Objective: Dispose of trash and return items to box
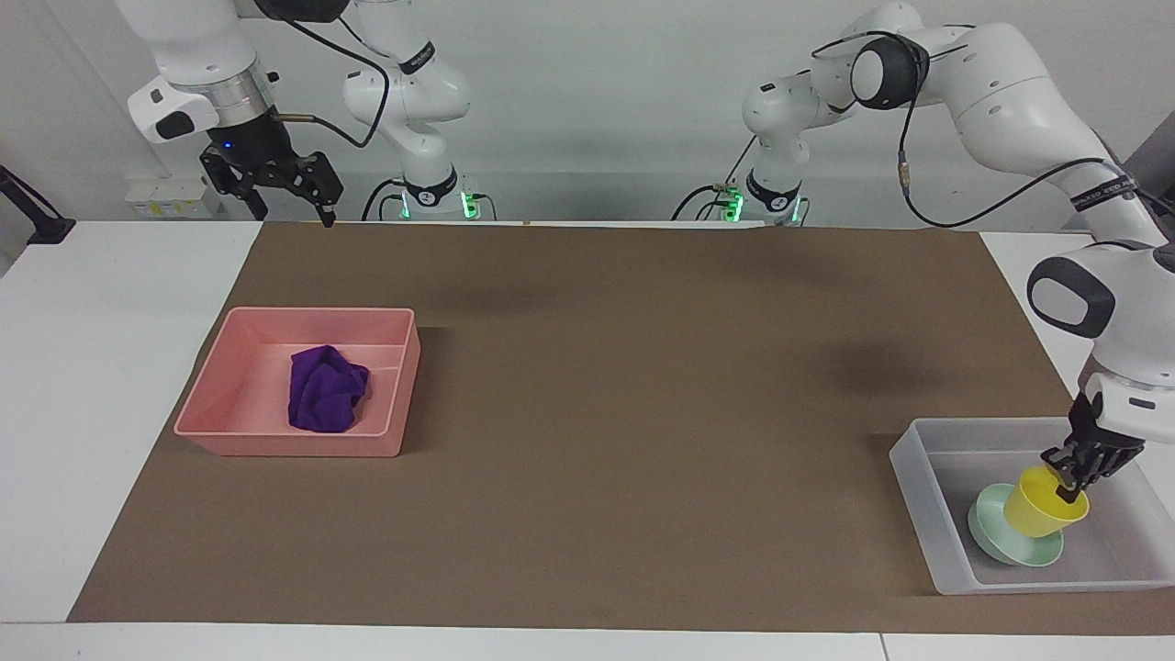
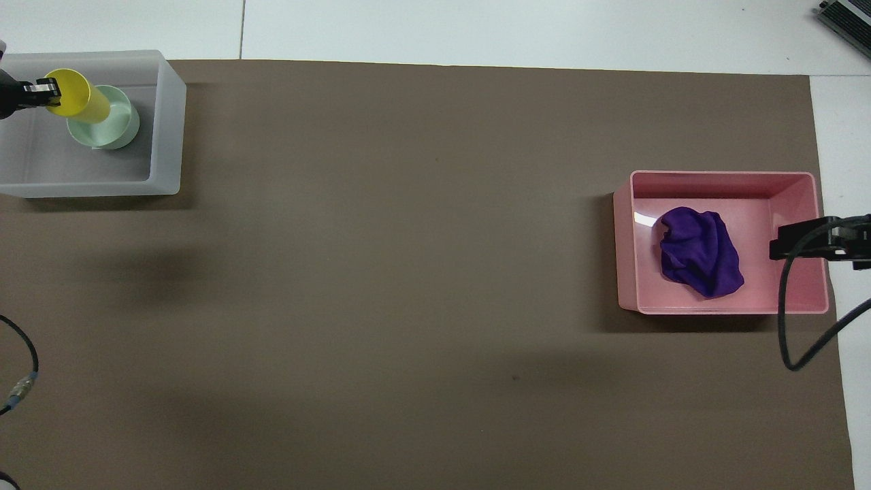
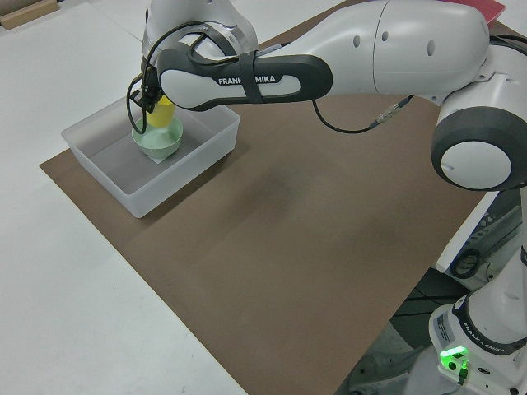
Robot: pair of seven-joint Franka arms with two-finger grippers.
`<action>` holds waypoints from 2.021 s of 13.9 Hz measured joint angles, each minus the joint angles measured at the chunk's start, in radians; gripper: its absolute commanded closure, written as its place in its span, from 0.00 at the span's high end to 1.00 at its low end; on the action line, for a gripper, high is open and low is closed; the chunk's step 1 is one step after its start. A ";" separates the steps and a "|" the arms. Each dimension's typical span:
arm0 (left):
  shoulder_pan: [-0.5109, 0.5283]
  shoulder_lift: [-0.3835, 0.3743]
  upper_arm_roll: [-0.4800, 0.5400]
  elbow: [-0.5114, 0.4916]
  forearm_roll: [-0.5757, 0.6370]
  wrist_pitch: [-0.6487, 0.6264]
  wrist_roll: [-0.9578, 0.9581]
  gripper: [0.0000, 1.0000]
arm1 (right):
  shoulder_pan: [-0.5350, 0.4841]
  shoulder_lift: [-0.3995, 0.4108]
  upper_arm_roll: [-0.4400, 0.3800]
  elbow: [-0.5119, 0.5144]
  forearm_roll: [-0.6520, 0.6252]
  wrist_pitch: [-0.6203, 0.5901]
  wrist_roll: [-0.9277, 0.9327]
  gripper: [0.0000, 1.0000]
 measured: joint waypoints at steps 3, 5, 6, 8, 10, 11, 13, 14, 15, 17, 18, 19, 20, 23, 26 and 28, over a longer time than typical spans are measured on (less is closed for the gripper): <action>0.011 0.026 -0.001 0.003 0.000 0.002 0.000 0.00 | 0.000 0.000 0.000 0.000 0.000 0.000 0.000 1.00; 0.012 0.032 -0.001 0.000 0.000 0.008 0.000 0.00 | 0.000 0.000 0.000 0.000 0.000 0.000 0.000 1.00; 0.012 0.033 -0.001 -0.009 -0.001 0.019 0.000 0.00 | -0.001 0.000 0.000 0.000 0.000 0.000 0.000 1.00; 0.012 0.033 -0.004 -0.028 -0.002 0.041 0.000 0.12 | -0.001 0.000 0.000 0.000 0.000 0.000 0.000 1.00; 0.011 0.033 -0.009 -0.034 -0.002 0.050 0.000 0.61 | -0.001 0.000 0.000 -0.001 0.000 0.000 0.000 1.00; 0.011 0.033 -0.010 -0.034 -0.002 0.050 0.000 0.95 | -0.001 0.000 0.000 -0.002 -0.001 0.000 0.000 1.00; 0.011 0.033 -0.011 -0.034 -0.002 0.050 0.001 1.00 | -0.001 0.000 0.000 -0.002 -0.001 0.000 0.000 1.00; 0.011 0.032 -0.013 -0.033 -0.002 0.050 0.002 1.00 | -0.001 0.000 0.000 -0.002 -0.001 0.000 0.000 1.00; 0.009 0.027 -0.016 -0.033 -0.002 0.049 0.011 1.00 | -0.001 0.000 0.000 -0.002 -0.001 0.000 0.000 1.00; -0.001 0.000 -0.023 -0.032 -0.002 0.021 0.057 1.00 | -0.001 0.000 0.000 -0.003 -0.001 0.000 0.000 1.00; -0.009 -0.025 -0.024 -0.035 -0.002 -0.004 0.086 1.00 | -0.001 0.000 0.000 -0.003 -0.001 0.000 0.000 1.00; -0.020 -0.063 -0.025 -0.052 -0.002 -0.027 0.110 1.00 | -0.002 0.000 0.000 -0.003 -0.001 0.000 0.000 1.00; -0.033 -0.113 -0.026 -0.087 -0.002 -0.042 0.122 1.00 | -0.002 0.000 0.000 -0.003 -0.001 0.000 0.000 1.00; -0.089 -0.279 -0.029 -0.261 -0.002 -0.059 0.127 1.00 | -0.002 0.000 0.000 -0.003 -0.001 0.000 0.000 1.00; -0.154 -0.444 -0.030 -0.456 -0.002 -0.062 0.126 1.00 | -0.002 0.000 -0.002 -0.003 -0.001 0.000 0.000 1.00; -0.193 -0.536 -0.030 -0.552 -0.003 -0.062 0.115 1.00 | -0.002 0.000 -0.002 -0.003 -0.001 0.000 0.000 1.00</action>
